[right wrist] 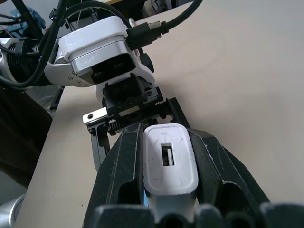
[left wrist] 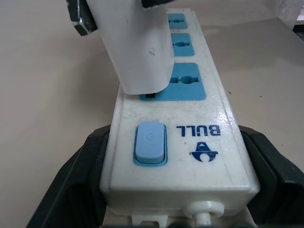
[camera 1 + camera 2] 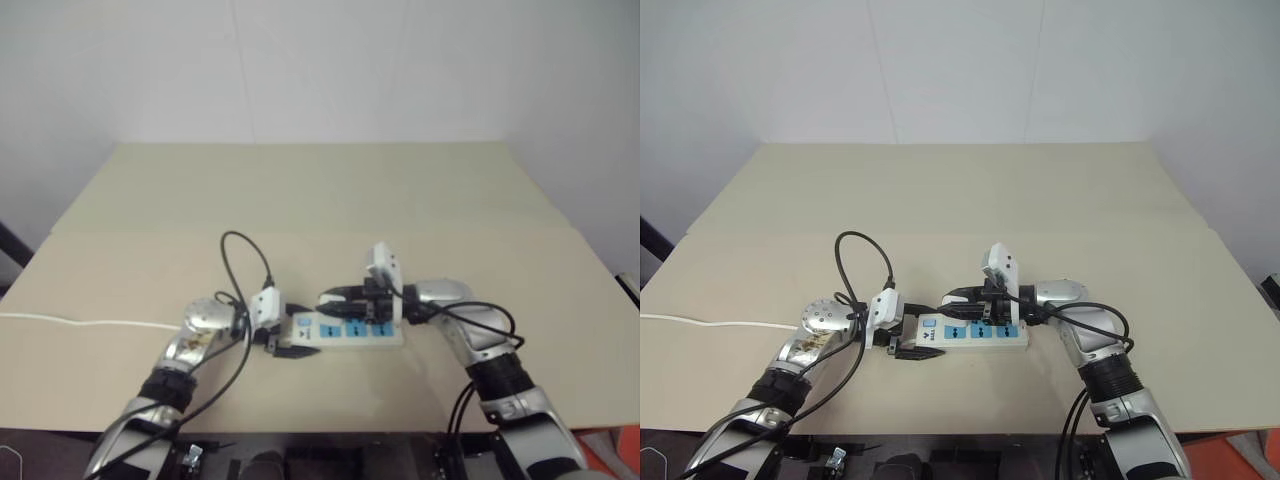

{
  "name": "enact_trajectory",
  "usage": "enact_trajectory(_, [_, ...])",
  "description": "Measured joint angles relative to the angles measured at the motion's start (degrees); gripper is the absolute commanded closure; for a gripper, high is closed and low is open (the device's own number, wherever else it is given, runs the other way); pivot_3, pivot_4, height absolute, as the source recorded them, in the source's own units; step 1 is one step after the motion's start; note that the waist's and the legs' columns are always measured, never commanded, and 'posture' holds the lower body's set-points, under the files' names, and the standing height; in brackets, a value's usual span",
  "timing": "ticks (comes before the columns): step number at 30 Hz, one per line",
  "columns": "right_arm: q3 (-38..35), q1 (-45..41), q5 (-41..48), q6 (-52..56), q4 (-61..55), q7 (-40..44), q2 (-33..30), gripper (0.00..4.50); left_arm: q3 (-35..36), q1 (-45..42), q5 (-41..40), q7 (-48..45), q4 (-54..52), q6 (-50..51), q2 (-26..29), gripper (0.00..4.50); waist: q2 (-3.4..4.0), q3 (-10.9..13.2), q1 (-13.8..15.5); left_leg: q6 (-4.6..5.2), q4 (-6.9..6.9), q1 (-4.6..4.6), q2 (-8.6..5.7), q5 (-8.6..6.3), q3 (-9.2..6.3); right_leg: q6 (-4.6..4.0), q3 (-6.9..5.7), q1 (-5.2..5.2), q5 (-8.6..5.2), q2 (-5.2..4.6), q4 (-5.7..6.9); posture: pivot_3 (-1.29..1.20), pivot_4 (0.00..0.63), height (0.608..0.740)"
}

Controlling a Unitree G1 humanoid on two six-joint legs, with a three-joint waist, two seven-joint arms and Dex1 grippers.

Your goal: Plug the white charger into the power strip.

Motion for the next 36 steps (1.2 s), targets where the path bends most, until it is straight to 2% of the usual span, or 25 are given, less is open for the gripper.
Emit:
enact_trajectory(7, [3.3,2.4,-5.5,-11.7,-4.8,1.5,-2.7,3.3,-0.3,-0.1,0.0,-0.4,0.2,-0.5,0.0,1.2,0.0,0.0,0.0,0.0,0.0,-0.01,0.0,0.0,0.01,0.04,-0.01,0.0,-0.02,0.0,-0.02,0.0,0.15,0.74])
enact_trajectory(11, [4.2,3.2,-7.3,-15.0,-4.9,1.5,-2.8,3.3,-0.4,-0.1,0.0,-0.4,0.2,-0.8,0.0,1.2,0.0,0.0,0.0,0.0,0.0,0.01,0.0,0.0,0.01,0.04,-0.01,0.02,-0.02,0.0,-0.03,0.0,0.15,0.74])
enact_trajectory(36, [5.8,-1.4,-7.2,-14.4,5.1,4.4,-0.6,3.3,-0.2,0.8,0.0,0.7,0.1,0.1,0.4,1.2,-0.06,-0.3,-0.3,0.0,-0.02,0.38,0.02,0.0,0.02,0.03,0.03,0.3,-0.03,0.01,0.02,0.0,0.15,0.74])
